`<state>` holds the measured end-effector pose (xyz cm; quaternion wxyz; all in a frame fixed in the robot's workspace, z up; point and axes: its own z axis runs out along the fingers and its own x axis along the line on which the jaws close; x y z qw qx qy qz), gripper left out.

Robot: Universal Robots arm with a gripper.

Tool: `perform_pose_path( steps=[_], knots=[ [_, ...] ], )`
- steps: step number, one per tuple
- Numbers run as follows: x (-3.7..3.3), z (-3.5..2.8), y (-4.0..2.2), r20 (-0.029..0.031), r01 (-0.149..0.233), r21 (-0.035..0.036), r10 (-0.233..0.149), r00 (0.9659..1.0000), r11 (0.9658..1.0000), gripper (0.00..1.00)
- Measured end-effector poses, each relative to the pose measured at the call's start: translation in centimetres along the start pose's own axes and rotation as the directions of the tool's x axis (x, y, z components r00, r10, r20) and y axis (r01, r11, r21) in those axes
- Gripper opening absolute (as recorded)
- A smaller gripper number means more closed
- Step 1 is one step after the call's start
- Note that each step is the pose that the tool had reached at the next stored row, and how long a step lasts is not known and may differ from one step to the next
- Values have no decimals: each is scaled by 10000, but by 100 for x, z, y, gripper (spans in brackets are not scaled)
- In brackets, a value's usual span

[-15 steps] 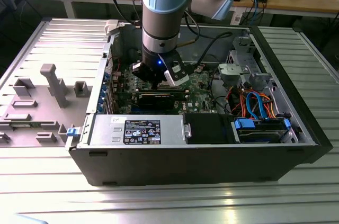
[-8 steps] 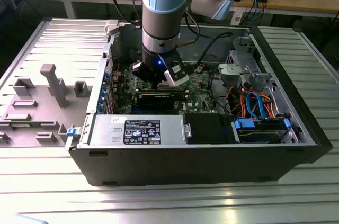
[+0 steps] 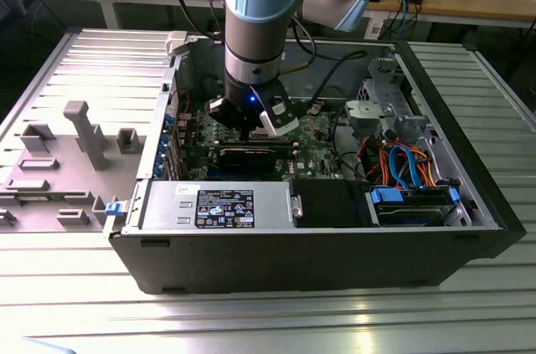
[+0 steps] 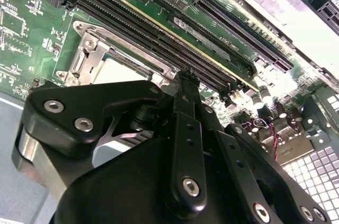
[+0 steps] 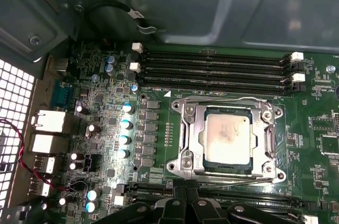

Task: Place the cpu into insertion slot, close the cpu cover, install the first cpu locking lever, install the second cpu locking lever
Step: 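Install the second cpu locking lever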

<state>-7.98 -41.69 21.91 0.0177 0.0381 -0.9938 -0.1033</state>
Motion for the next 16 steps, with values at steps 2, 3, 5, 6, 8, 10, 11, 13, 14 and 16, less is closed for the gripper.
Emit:
perform_pose_path(
  steps=[2, 3, 5, 6, 8, 10, 11, 13, 14, 16],
  knots=[
    [0, 0, 0, 1, 1, -18, -1, 10000, 10000, 11],
    [0, 0, 0, 2, 1, -27, -1, 10000, 10000, 11],
    [0, 0, 0, 4, 2, -45, -2, 10000, 10000, 11],
    [0, 0, 0, 4, 2, -49, -2, 10000, 10000, 11],
    [0, 0, 0, 5, 3, -58, -3, 10000, 10000, 11],
    [0, 0, 0, 5, 3, -67, -3, 10000, 10000, 11],
    [1, -1, -1, 6, 4, -85, -4, 10000, 10000, 11],
    [11, 9, -4, 9, -9, -104, 10, 10000, 9999, 11],
    [12, 11, -5, 9, -25, -104, 25, 10000, 9999, 11],
    [16, 20, -10, 14, -69, -110, 69, 10000, 9999, 11]
  ],
)
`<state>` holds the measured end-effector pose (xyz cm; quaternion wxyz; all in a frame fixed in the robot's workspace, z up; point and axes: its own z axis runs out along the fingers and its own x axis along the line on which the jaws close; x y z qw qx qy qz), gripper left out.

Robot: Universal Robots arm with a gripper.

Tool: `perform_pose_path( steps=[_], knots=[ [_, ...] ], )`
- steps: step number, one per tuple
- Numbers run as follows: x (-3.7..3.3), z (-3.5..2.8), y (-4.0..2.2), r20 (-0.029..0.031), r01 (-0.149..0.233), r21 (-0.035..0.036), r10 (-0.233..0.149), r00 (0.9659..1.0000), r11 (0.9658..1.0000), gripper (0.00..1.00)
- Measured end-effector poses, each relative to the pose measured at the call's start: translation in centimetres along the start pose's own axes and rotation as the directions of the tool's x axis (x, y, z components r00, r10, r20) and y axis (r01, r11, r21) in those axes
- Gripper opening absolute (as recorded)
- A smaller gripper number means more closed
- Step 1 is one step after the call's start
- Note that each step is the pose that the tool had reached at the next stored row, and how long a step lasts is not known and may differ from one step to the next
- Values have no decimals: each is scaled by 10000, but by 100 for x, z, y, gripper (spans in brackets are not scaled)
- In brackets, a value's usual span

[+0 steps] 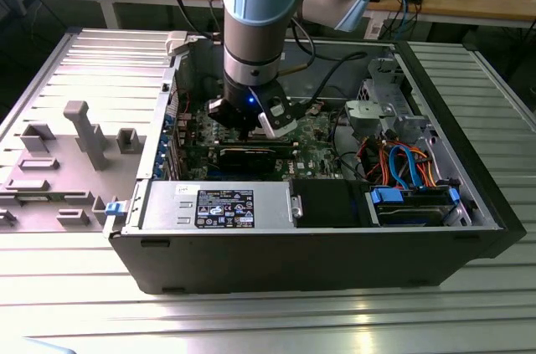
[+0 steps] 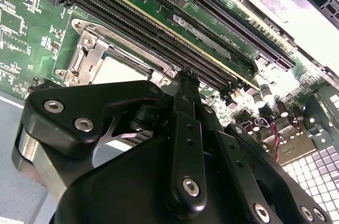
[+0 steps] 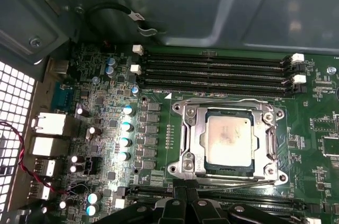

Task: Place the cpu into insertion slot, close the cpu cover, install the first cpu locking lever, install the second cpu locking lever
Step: 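Install the second cpu locking lever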

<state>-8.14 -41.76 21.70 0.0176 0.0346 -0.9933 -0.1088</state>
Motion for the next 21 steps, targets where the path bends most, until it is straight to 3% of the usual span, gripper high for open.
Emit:
perform_pose_path(
  steps=[21],
  knots=[
    [7, 28, -12, 7, -35, -38, 35, 10000, 10000, 11]
  ],
)
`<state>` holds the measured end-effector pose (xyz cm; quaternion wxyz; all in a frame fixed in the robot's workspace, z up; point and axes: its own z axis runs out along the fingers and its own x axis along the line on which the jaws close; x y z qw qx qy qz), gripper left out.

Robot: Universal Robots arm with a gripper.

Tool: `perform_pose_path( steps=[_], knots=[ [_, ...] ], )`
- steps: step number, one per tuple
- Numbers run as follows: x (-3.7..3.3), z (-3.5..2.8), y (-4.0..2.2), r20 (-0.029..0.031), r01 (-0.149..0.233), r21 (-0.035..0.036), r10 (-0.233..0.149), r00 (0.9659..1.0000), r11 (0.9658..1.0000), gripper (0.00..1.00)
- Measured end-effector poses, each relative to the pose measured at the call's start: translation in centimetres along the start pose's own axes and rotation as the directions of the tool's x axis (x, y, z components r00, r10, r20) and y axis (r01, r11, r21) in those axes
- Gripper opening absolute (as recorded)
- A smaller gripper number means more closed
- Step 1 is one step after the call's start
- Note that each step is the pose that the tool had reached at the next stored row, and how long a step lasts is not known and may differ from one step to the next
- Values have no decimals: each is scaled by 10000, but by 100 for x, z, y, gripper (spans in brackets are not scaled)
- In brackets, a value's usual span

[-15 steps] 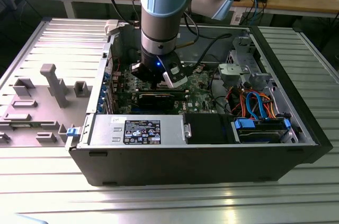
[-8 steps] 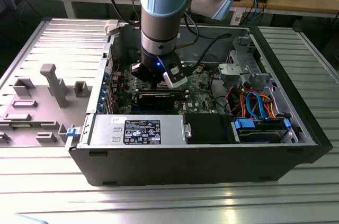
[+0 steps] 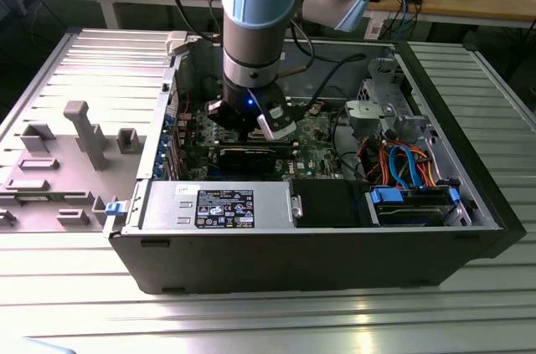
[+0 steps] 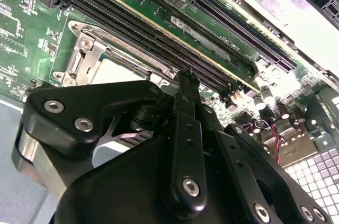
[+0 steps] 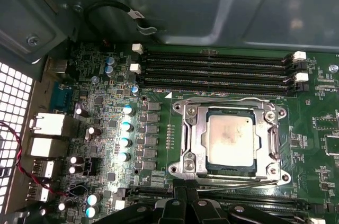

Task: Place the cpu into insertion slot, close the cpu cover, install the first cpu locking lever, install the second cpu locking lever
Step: 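Install the second cpu locking lever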

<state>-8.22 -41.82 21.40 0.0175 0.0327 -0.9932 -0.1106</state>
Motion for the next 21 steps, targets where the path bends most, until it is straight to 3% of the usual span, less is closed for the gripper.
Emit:
perform_pose_path(
  steps=[9, 16, 21],
  knots=[
    [18, 59, -13, -26, -20, -114, 20, 10000, 9999, 11],
    [41, 120, -24, -11, -9, -375, 8, 10000, 9993, 11],
    [55, 150, 11, -6, -7, -437, 7, 10000, 9990, 11]
  ],
)
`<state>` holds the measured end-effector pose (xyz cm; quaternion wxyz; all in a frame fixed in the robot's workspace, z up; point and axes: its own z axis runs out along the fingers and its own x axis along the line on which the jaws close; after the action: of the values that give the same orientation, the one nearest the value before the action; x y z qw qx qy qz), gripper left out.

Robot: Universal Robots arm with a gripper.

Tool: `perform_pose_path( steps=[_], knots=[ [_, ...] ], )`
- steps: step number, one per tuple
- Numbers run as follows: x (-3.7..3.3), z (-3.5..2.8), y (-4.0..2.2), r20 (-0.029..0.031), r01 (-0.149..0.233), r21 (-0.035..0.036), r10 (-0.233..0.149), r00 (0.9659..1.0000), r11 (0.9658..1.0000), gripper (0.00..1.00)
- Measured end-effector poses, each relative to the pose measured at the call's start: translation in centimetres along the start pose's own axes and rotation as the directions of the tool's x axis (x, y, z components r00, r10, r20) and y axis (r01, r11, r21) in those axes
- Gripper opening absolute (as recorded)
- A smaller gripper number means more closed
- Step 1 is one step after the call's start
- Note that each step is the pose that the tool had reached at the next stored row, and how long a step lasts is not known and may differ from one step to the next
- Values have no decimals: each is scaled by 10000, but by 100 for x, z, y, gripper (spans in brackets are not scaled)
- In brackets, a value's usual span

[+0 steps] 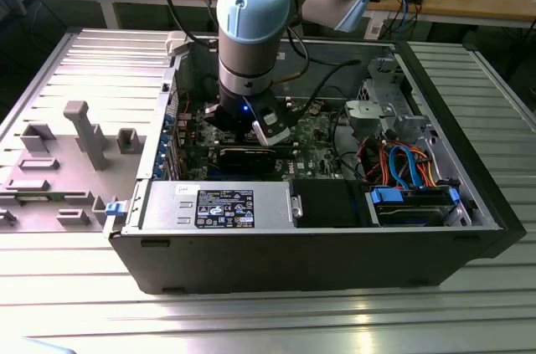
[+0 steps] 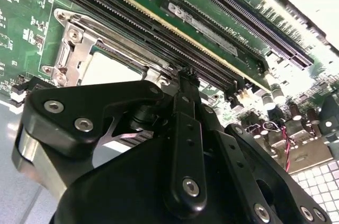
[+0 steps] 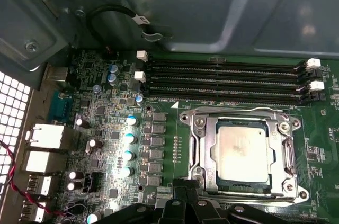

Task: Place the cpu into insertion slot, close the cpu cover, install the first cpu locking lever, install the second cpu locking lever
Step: 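Install the second cpu locking lever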

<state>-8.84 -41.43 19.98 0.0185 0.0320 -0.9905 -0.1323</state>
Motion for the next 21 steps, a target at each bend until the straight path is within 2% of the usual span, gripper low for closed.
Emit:
perform_pose_path(
  steps=[2, 9, 11, 16, 21],
  knots=[
    [2, 19, 17, 0, 1, -4, -1, 10000, 10000, 11],
    [14, 24, 18, 0, 0, 12, 0, 10000, 10000, 11],
    [17, 1, 25, 1, 1, 10, -1, 10000, 10000, 11],
    [23, -118, 57, -1, -1, 14, 1, 10000, 10000, 11],
    [23, -133, 61, -1, -1, 14, 1, 10000, 10000, 11]
  ],
)
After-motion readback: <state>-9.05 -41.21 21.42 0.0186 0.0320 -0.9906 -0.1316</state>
